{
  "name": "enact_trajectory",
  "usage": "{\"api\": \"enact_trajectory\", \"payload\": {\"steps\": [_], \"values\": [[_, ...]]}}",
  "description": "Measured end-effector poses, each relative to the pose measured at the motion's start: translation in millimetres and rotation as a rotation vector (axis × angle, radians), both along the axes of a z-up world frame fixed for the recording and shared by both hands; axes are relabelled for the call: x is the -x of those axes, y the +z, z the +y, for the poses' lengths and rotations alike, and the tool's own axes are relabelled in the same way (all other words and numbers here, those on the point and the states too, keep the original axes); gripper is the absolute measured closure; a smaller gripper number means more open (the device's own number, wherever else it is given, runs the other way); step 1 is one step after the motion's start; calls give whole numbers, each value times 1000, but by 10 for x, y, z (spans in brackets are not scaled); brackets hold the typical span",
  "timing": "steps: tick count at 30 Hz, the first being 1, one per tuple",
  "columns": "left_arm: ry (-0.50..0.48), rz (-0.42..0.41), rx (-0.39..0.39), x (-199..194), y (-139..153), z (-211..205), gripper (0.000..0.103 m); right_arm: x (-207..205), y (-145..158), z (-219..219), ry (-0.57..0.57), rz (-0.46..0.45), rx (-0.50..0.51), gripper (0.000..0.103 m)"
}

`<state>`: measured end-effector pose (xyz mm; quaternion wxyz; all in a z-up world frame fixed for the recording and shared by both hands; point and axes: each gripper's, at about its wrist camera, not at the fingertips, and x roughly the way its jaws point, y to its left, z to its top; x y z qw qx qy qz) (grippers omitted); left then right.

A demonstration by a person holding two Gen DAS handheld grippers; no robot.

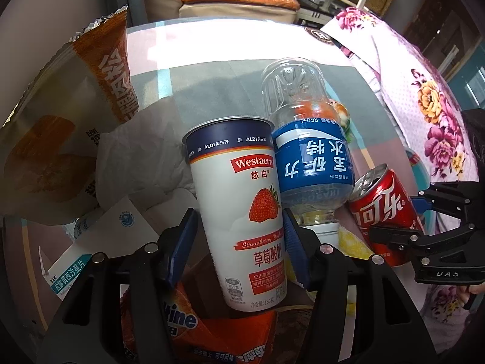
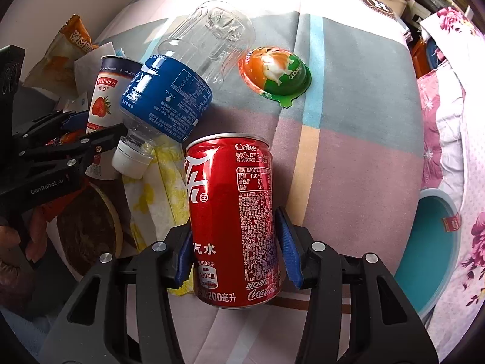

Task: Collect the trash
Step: 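Grasp red Coke can with right gripper while left gripper grasps white yogurt cup, then drop Coke can into teal bin with right gripper while left gripper carries yogurt cup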

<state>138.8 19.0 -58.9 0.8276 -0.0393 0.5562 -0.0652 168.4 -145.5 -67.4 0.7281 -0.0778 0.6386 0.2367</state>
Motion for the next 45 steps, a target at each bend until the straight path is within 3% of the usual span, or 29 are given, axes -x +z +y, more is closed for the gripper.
{"api": "enact_trajectory", "payload": {"steps": [2, 3, 14, 22, 38, 45], "values": [[0, -6, -8, 6, 6, -16, 47, -37, -25, 10, -10, 6, -7, 56], [0, -12, -11, 14, 14, -21, 53, -52, -33, 10, -16, 6, -10, 56], [47, -99, 20, 164, 330, 49, 53, 17, 250, -246, -88, -55, -74, 60], [21, -162, 46, 281, 638, -73, 53, 160, 350, -416, -156, -95, -92, 60], [-184, -155, 63, 445, 675, -1090, 53, 542, 755, -1275, -326, -189, -120, 60], [-271, -129, 59, 421, 585, -1599, 53, 647, 773, -1759, -417, -215, -120, 60]]}}
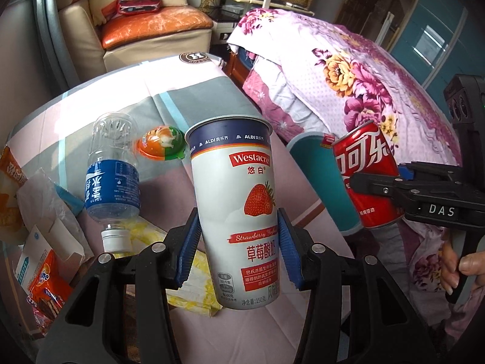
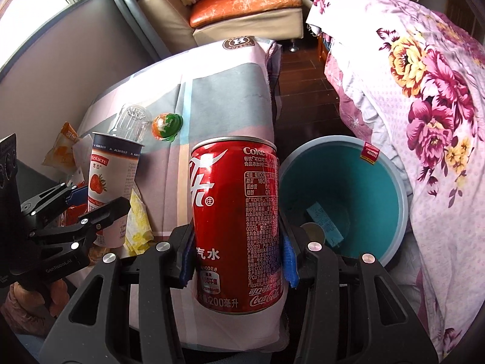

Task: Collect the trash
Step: 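Drop Coke can into teal bin with right gripper while left gripper carries yogurt cup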

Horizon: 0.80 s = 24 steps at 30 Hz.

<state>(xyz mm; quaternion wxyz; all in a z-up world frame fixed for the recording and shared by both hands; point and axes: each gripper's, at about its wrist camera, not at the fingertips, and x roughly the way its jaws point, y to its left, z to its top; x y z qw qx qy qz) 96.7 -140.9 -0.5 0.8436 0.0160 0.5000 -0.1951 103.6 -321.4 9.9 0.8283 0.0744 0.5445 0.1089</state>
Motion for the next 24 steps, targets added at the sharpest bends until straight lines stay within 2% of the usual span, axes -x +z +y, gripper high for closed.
{"api": "enact_trajectory", "payload": {"steps": [15, 24], "values": [[-122, 50, -42, -85, -229, -731, 53, 60, -403, -868, -194, 76, 3, 60], [-150, 57, -52, -177, -284, -998, 53, 22, -725, -1081, -227, 150, 3, 59]]}}
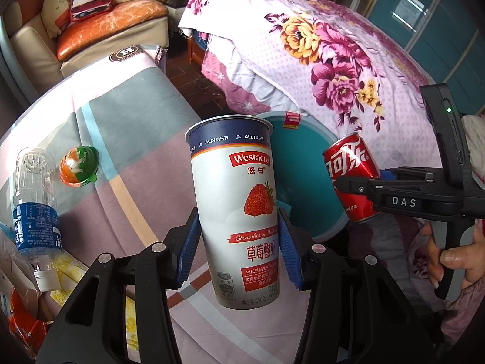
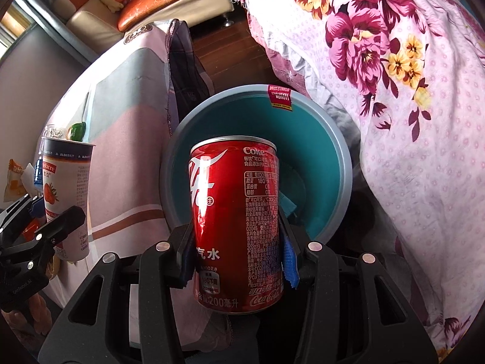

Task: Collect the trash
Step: 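Drop Coke can into teal bin with right gripper while left gripper carries yogurt cup, then lower white yogurt cup over teal bin and open left gripper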

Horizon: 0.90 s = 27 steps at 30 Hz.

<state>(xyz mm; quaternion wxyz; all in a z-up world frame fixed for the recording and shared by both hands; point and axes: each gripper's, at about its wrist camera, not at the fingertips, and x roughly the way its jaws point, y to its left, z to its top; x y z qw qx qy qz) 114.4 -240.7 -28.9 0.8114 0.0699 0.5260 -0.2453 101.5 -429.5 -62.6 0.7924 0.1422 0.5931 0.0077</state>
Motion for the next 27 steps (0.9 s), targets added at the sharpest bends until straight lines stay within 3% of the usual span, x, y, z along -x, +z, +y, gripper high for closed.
{"api": "enact_trajectory", "payload": {"steps": [8, 11, 13, 20, 27], "values": [[-16, 20, -3, -41, -67, -162, 53, -2, -202, -141, -14, 48, -15, 59], [-19, 24, -4, -46, -84, -196, 53, -4, -243, -153, -14, 60, -26, 53], [-20, 27, -5, -48, -92, -205, 53, 3, -235, -160, -14, 55, -29, 48], [-17, 35, -4, -58, -116, -216, 53, 31, -157, -174, -12, 36, -25, 47], [-22, 45, 1, -69, -162, -243, 53, 52, -88, -187, -23, 27, -5, 35]]}}
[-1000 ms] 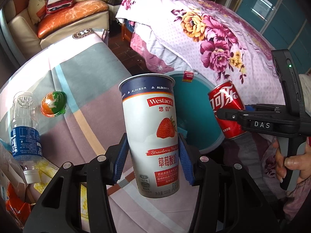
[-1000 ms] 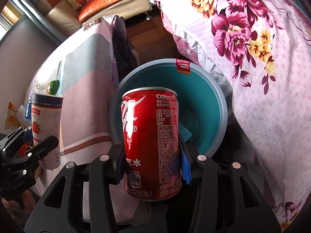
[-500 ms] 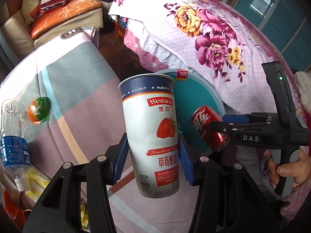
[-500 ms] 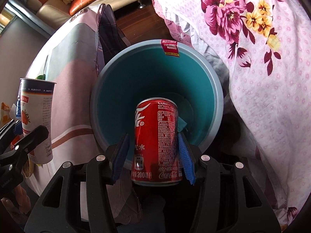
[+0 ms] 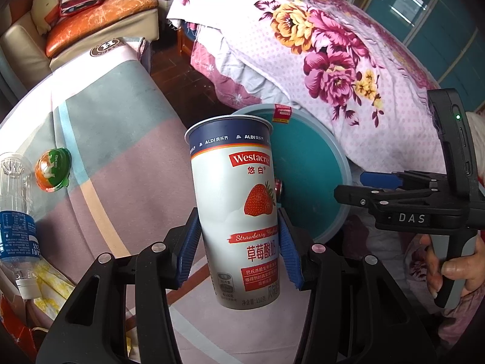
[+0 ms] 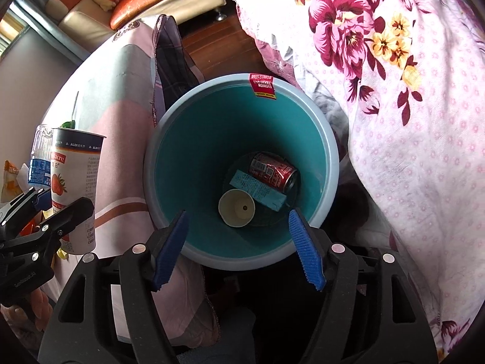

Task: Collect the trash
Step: 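Lower white yogurt cup over teal bin and open left gripper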

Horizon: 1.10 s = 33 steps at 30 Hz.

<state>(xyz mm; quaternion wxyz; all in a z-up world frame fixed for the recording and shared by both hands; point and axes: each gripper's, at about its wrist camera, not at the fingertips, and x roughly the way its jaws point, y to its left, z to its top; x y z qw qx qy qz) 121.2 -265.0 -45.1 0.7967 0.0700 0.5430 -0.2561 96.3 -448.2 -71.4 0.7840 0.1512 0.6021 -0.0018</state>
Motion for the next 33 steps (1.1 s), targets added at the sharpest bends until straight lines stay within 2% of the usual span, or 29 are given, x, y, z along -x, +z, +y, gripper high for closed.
{"api": "enact_trajectory", "payload": {"steps": [15, 16, 18, 21, 33], "values": [[-68, 6, 36, -25, -31, -317, 51, 90, 208, -124, -38, 5, 92, 27], [-70, 1, 36, -25, -28, -338, 49, 97, 218, -137, -42, 7, 97, 26], [-65, -16, 34, -23, -7, -352, 32, 115, 236, -154, -49, 11, 107, 27], [-53, -54, 34, -4, 55, -324, 22, 142, 259, -162, -58, 17, 117, 26], [-7, -66, 27, 46, 122, 0, 15, 146, 389, 37, -38, 12, 144, 23]]}}
